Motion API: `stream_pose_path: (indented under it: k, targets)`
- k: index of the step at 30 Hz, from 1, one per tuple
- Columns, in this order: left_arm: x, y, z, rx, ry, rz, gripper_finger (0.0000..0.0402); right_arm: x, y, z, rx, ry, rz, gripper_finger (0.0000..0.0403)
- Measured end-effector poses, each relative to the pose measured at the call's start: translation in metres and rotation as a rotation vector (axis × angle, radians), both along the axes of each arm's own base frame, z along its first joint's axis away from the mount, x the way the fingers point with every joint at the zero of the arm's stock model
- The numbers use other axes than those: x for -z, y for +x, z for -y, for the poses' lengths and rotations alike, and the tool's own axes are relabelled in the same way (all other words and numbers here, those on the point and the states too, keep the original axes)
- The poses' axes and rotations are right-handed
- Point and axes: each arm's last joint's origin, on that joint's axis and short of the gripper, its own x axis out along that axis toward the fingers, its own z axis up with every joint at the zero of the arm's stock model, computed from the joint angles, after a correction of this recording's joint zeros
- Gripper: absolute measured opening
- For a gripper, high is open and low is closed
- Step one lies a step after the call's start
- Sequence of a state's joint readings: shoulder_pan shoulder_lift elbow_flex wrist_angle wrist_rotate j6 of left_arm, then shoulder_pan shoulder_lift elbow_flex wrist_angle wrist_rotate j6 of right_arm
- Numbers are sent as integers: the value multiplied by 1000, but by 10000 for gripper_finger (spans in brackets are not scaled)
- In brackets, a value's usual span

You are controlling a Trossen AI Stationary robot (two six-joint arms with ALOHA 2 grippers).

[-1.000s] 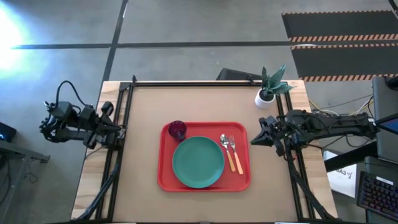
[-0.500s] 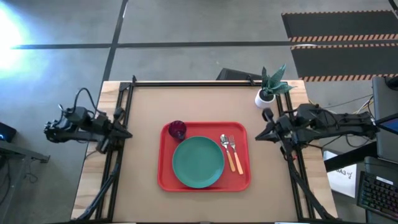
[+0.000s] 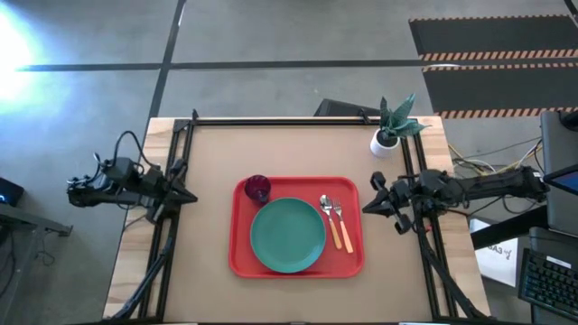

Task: Pick and place plate/cup/fork/spoon on tray
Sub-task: Return to Home Position

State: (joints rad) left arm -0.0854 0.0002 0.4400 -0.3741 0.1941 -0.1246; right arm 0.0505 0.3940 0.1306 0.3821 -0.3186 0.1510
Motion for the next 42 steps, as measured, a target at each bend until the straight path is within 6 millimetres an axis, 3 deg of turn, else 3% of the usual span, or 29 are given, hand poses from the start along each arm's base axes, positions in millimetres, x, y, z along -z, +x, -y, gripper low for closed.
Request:
stream_pose_path:
  k: [3,7,16,24,29,32,39,42]
  targets:
    - [2,1,0,4,2,-14,0,21,-7,1,30,21,75,9]
    - [4,1,0,4,3,-19,0,21,-5,2,52,7,18,9]
    - [22,11,1,6,35,-68,0,-2,-6,1,21,-55,-40,9]
    - [30,18,2,9,31,-42,0,-34,-36,2,26,-151,34,9]
    - [44,29,3,15,27,12,0,-26,-54,3,27,-117,94,9]
    - [57,36,4,17,21,56,0,-15,-51,3,22,-117,51,9]
    - [88,47,5,26,-36,78,0,-20,-52,3,7,-110,40,9]
    - [87,47,5,29,-44,91,0,-14,-52,3,7,-112,27,9]
